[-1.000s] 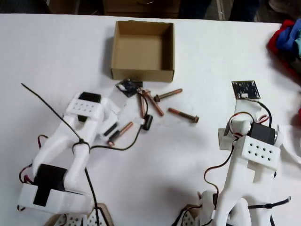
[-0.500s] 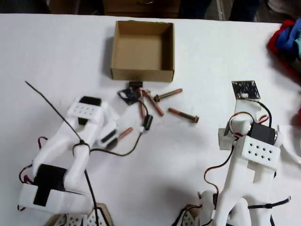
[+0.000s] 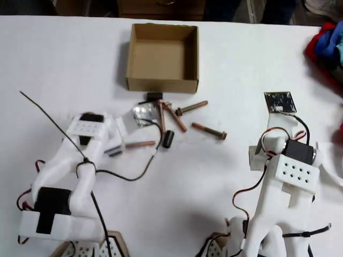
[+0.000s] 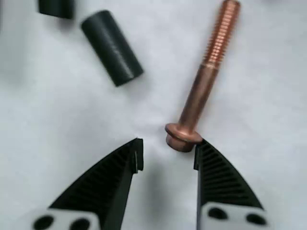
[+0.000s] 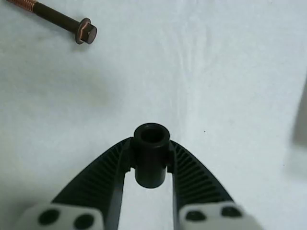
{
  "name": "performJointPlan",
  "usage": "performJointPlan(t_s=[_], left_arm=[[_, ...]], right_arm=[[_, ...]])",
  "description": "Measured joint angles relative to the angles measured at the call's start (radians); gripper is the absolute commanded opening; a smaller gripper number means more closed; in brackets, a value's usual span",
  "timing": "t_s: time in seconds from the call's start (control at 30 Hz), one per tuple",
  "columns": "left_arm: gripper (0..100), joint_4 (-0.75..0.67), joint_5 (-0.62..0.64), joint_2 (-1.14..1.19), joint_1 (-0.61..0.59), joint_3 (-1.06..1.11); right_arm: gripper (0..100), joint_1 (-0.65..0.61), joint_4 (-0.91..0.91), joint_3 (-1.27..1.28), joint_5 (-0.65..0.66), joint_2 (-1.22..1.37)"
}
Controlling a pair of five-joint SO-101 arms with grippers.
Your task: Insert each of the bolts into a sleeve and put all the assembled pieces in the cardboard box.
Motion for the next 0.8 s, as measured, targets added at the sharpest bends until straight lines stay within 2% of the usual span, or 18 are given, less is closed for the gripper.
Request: performJointPlan(t_s=[0.3, 0.47, 0.53, 0.6, 0.67, 0.8], left_arm=[[19, -0.138, -0.011, 0.0, -0.037, 0.002], [19, -0.091, 0.035, 0.0, -0.037, 0.002], [19, -0.069, 0.137, 0.0, -0.026, 0.002], [19, -0.044, 0.292, 0.0, -0.006, -0.017], [19, -0.003, 0.503, 0.0, 0.005, -0.06], [20, 0.141, 1.008, 0.0, 0.008, -0.184]], right_arm=[[2.2, 0.0, 0.0, 0.0, 0.0, 0.0], [2.2, 0.0, 0.0, 0.0, 0.0, 0.0], [2.2, 0.0, 0.0, 0.0, 0.0, 0.0], [2.2, 0.0, 0.0, 0.0, 0.0, 0.0], [2.2, 0.0, 0.0, 0.0, 0.0, 0.0], [2.2, 0.0, 0.0, 0.0, 0.0, 0.0]])
